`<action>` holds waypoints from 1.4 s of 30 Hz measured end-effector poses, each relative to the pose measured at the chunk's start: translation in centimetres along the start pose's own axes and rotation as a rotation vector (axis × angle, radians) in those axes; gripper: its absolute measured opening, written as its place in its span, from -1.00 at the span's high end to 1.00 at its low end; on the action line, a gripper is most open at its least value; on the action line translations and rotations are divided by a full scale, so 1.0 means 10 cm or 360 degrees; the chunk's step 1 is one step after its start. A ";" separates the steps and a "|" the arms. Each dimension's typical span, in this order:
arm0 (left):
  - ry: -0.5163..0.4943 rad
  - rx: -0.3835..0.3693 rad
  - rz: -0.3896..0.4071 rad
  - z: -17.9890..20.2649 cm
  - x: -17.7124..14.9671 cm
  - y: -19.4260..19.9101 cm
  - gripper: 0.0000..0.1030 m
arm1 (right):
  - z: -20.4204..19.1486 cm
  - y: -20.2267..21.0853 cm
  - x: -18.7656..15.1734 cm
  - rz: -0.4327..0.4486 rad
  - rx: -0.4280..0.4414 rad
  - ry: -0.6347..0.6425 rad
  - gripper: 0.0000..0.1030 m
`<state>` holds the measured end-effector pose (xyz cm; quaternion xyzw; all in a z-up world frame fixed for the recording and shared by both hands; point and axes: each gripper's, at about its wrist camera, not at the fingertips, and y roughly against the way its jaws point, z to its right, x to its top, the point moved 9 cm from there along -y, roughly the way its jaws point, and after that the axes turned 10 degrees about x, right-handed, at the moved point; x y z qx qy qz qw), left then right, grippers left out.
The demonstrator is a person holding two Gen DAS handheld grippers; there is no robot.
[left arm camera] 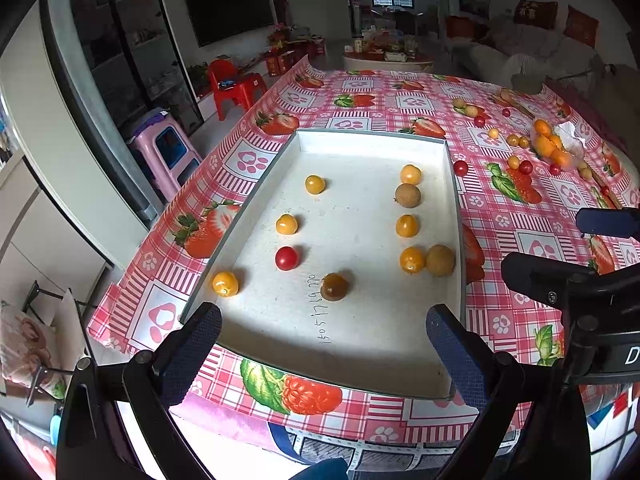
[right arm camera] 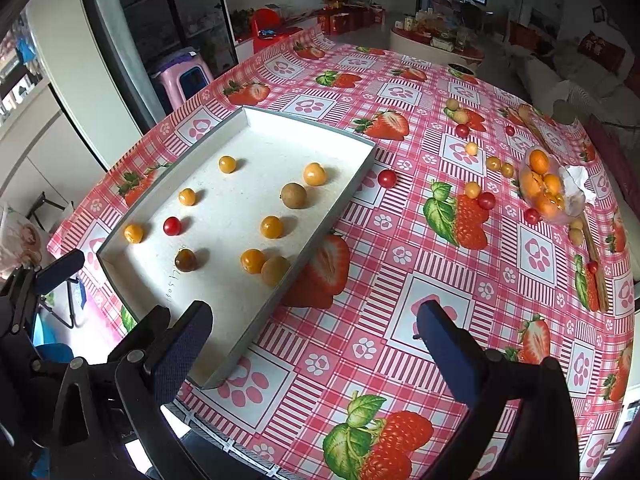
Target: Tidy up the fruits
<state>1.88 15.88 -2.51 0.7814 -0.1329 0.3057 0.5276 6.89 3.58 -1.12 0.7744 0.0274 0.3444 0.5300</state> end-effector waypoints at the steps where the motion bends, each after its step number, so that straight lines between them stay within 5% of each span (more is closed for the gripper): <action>1: -0.0003 0.0002 -0.0001 0.01 -0.01 0.00 -1.00 | 0.00 0.00 0.00 -0.0002 0.0000 -0.0001 -0.99; 42: -0.0006 -0.0005 -0.0026 0.04 -0.07 0.00 -1.00 | -0.03 -0.02 -0.08 -0.0010 0.0009 0.0010 -0.99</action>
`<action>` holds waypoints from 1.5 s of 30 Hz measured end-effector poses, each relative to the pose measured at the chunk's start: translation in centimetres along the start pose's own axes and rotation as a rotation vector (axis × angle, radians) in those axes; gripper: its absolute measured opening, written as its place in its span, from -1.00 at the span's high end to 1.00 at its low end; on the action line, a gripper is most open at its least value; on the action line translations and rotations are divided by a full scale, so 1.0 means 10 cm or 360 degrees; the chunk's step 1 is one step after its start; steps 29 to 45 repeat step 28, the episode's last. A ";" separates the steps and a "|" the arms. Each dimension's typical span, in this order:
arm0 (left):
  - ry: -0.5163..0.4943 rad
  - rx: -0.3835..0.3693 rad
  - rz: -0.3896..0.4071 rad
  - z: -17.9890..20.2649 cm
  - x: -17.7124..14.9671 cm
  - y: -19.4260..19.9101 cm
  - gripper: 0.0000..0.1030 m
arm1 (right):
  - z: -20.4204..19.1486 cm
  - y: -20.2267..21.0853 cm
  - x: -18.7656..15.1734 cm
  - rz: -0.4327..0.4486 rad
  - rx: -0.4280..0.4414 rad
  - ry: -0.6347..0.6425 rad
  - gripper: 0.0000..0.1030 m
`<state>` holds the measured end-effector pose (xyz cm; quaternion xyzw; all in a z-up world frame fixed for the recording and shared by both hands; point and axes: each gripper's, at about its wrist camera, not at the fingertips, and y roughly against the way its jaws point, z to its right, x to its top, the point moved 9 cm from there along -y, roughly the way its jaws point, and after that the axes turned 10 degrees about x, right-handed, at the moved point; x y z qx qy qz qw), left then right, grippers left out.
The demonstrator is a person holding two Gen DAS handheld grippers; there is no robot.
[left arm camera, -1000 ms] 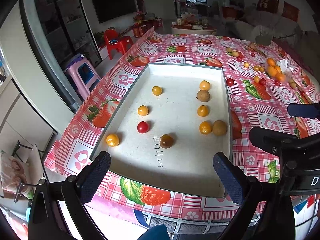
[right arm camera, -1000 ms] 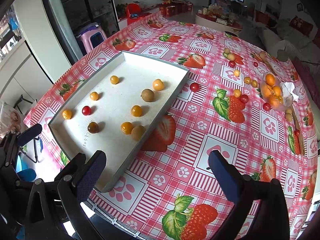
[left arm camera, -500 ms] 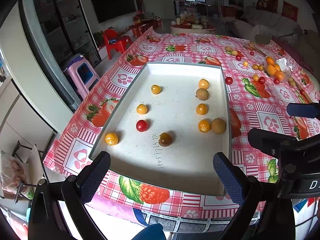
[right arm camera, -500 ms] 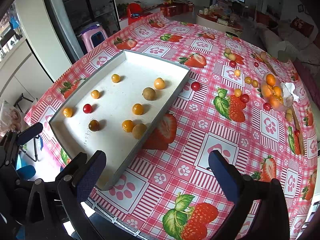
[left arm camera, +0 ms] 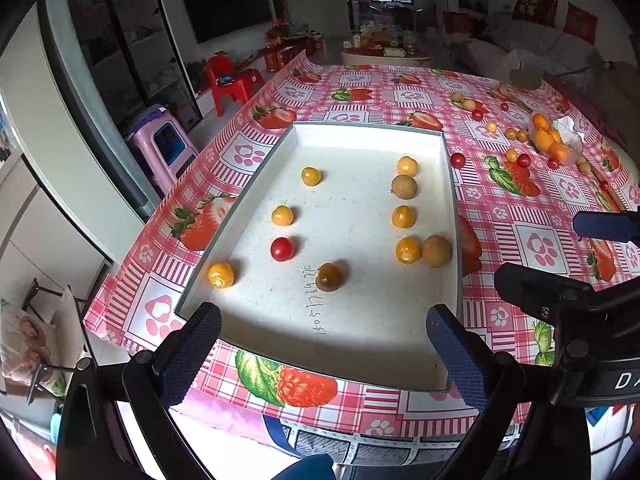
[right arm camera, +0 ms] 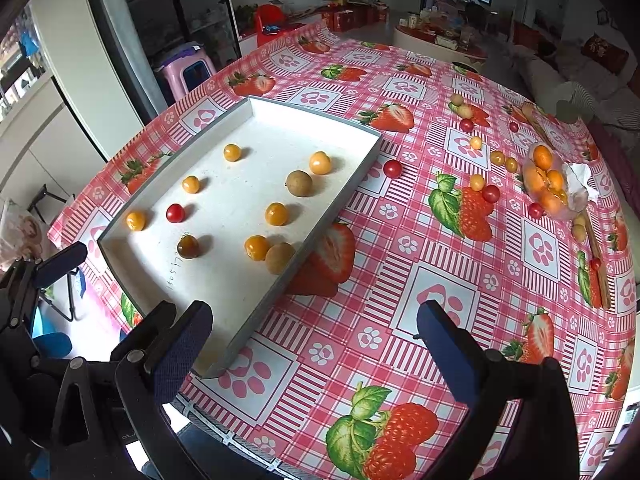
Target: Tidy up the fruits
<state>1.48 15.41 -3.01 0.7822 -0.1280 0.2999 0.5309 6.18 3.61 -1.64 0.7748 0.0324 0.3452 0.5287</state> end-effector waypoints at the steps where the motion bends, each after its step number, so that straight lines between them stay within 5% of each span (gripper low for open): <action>1: -0.0002 0.0000 0.0000 0.00 0.00 0.00 -1.00 | 0.00 0.00 0.00 0.0000 0.0001 0.0000 -0.99; 45: -0.0004 -0.0005 0.0064 -0.02 0.02 0.03 -1.00 | -0.01 -0.02 -0.03 -0.0003 0.0003 0.0002 -0.99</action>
